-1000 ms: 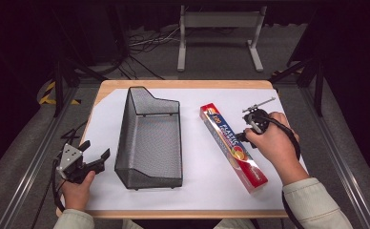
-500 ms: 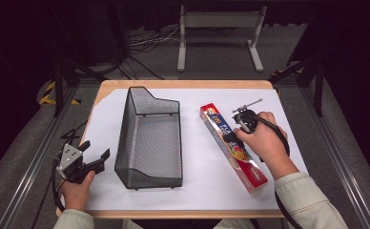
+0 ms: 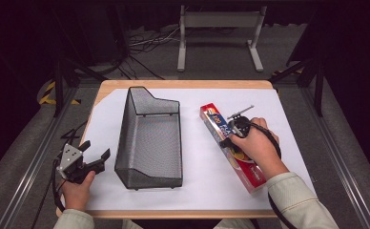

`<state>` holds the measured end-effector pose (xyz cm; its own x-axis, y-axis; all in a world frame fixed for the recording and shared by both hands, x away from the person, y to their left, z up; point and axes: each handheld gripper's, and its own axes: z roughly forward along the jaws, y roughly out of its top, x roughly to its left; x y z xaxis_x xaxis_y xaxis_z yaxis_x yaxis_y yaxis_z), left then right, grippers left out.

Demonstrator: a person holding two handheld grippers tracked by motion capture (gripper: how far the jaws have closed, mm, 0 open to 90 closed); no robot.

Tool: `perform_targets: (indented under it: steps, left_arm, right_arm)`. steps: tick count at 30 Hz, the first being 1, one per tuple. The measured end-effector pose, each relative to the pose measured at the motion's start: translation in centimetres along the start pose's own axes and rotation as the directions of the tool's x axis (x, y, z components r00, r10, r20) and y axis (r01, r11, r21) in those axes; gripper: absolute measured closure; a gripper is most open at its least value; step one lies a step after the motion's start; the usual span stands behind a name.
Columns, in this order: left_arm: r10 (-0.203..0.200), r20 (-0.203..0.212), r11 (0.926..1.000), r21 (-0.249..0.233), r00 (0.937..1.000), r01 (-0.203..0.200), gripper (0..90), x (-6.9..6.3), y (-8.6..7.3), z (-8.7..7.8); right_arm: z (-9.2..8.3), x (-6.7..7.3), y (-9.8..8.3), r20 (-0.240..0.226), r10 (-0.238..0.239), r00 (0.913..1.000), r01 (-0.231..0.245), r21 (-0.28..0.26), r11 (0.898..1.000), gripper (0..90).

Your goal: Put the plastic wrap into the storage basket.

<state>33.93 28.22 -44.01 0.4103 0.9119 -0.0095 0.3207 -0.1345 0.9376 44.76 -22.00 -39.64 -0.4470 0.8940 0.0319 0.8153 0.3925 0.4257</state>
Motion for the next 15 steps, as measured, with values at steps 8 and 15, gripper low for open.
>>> perform_targets:
  steps: [8,15]
  left_arm:
    - [0.003,-0.001,1.0000,0.001,1.0000,-0.003,19.8,-0.02,0.01,0.01]
    - [0.003,-0.004,1.0000,-0.002,1.0000,-0.003,20.2,-0.08,-0.02,0.05]
  right_arm:
    - [0.73,0.09,-0.10,0.006,-0.012,0.9999,0.012,0.012,1.000,22.0]
    - [0.89,0.46,-0.20,0.005,0.016,0.9999,-0.016,0.044,0.999,36.9]
